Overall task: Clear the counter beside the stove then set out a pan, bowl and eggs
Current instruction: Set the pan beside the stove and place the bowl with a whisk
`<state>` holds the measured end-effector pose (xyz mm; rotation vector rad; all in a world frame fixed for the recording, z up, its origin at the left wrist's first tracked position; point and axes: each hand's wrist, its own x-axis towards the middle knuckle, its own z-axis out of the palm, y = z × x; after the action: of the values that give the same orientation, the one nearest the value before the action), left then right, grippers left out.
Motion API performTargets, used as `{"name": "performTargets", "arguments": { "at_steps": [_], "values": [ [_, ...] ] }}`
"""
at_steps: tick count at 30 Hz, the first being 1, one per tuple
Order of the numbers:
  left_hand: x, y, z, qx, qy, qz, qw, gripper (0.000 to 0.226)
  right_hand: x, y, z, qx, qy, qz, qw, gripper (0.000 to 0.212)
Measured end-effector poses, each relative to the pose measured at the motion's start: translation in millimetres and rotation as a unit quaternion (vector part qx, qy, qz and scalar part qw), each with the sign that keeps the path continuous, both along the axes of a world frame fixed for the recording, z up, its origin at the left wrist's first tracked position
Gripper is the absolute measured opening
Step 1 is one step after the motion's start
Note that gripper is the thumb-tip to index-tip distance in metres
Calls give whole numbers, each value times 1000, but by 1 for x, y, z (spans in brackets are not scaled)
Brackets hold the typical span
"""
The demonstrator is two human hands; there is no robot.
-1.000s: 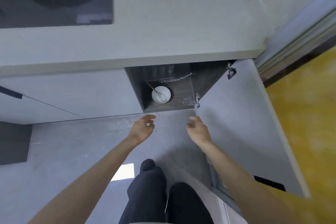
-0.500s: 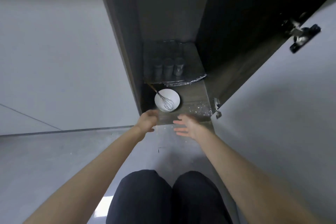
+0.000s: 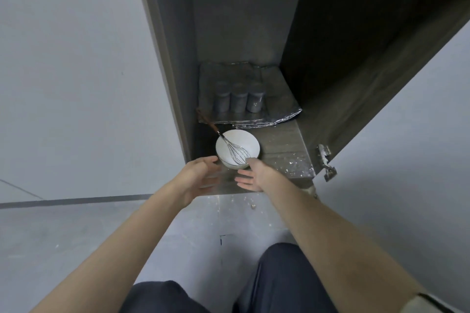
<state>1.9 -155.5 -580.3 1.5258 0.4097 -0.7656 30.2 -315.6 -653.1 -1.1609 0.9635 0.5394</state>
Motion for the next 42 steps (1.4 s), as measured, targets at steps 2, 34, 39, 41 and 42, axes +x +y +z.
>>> {"name": "performTargets", "arguments": {
  "at_steps": [2,34,39,41,42],
  "values": [
    [0,3,-5,-6,7,12,1000,38,5,2,-12,8,-3,-4,1000,31],
    [-89,-14,197,-59,205,76,974,59,-151,-61,238,-106,12,161,981,31],
    [-129,-1,276,-101,244,113,958,64,-191,-54,348,-88,13,190,978,26],
    [-145,4,308,-104,239,121,958,61,-203,-51,390,-88,10,203,975,27],
    [-151,6,324,-105,233,124,959,59,-207,-50,409,-90,7,210,974,28]
  ]
}}
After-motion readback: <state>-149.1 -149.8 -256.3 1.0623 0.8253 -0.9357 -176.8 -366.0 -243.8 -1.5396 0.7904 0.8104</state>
